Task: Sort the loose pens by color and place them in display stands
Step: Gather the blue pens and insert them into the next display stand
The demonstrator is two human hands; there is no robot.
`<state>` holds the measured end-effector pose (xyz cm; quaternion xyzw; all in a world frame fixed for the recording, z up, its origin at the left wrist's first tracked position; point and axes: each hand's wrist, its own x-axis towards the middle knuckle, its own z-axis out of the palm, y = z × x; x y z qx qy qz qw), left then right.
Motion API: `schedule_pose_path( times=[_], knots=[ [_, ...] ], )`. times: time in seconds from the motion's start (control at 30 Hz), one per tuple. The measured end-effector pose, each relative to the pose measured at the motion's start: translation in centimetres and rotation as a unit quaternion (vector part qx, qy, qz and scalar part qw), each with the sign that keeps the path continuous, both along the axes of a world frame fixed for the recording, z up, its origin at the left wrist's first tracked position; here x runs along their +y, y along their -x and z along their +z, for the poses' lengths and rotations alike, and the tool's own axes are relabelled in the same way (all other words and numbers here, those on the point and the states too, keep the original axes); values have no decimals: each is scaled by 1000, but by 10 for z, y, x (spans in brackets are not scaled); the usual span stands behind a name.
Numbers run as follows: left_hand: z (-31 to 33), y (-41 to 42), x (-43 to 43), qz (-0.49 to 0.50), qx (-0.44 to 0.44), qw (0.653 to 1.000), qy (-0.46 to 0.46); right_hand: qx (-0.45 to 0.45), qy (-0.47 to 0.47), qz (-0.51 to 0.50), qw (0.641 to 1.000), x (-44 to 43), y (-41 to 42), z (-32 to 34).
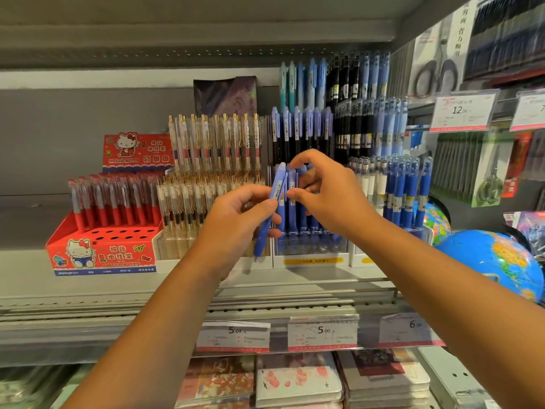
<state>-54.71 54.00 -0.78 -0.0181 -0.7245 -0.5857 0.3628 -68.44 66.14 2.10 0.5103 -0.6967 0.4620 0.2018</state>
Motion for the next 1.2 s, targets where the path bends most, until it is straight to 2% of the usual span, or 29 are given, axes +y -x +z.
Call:
schedule_pose_path(
  times=[0.27,0.37,0.43,0.5,0.63,0.83,0.9,0.97,1.03,1.1,1.2],
  knots=[
    [1,-2,3,37,10,998,41,53,11,-43,998,7,-4,1],
    [3,-3,6,38,7,998,43,-42,59,29,997,13,-12,4],
    [3,-2,8,34,14,998,41,-131,79,106,982,18,-20,6],
    [4,-1,10,31,27,998,48,-182,86,154,967,22,-26,5],
    [3,2,13,42,46,995,73,-231,94,170,953,28,-33,2],
    [5,8,18,92,22,979,182,-259,111,152,947,33,-32,-1],
    [10,9,17,153,40,948,276,-265,130,150,944,34,-28,-1],
    [17,9,12,241,67,879,406,-251,151,133,947,37,-22,1],
    [25,10,4,305,72,811,494,-225,172,115,952,39,-15,3],
    [32,13,-5,336,43,772,537,-197,190,102,956,40,-8,6],
    [35,21,-15,342,-55,736,581,-158,198,83,964,39,0,8]
  ],
)
